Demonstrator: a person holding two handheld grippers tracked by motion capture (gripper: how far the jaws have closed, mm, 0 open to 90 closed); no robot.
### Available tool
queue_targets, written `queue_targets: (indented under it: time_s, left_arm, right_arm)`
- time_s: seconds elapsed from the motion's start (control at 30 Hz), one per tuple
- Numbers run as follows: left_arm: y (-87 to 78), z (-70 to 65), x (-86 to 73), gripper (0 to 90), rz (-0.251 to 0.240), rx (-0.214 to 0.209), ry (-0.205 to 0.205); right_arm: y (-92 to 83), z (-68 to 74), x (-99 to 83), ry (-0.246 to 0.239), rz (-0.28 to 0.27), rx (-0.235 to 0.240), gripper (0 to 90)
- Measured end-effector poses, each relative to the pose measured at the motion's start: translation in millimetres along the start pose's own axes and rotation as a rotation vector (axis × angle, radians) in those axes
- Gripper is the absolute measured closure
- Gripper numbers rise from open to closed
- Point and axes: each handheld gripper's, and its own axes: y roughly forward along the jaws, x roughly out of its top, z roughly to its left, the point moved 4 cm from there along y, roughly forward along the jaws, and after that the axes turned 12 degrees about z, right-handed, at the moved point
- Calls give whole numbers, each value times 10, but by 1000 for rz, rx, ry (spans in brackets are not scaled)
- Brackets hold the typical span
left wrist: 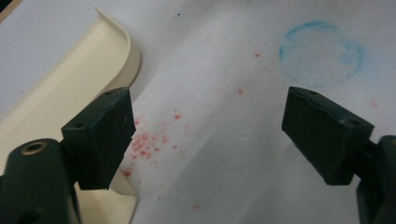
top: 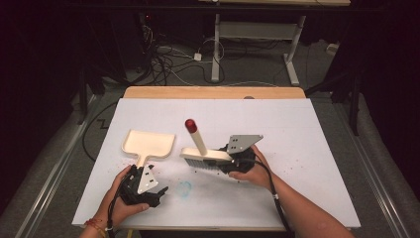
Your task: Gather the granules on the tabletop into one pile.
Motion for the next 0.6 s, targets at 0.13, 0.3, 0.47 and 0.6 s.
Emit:
queue_targets:
  time_s: [0.13, 0.3, 0.47, 0.6]
  left_arm:
    - [-14, 1, 5, 166, -10, 4, -9]
    - [-5, 0, 3, 166, -6, -2, -1]
    - [-1, -7, 2, 166, -2, -5, 2]
    - [-6, -19, 13, 166, -3, -4, 5]
  right_arm:
    - [179, 166, 10, -19, 69, -27, 674]
    - [114, 105, -54, 28, 102, -74, 676]
    - [-157, 24, -197, 87, 132, -123, 676]
    - [-327, 33, -291, 98, 154, -150, 676]
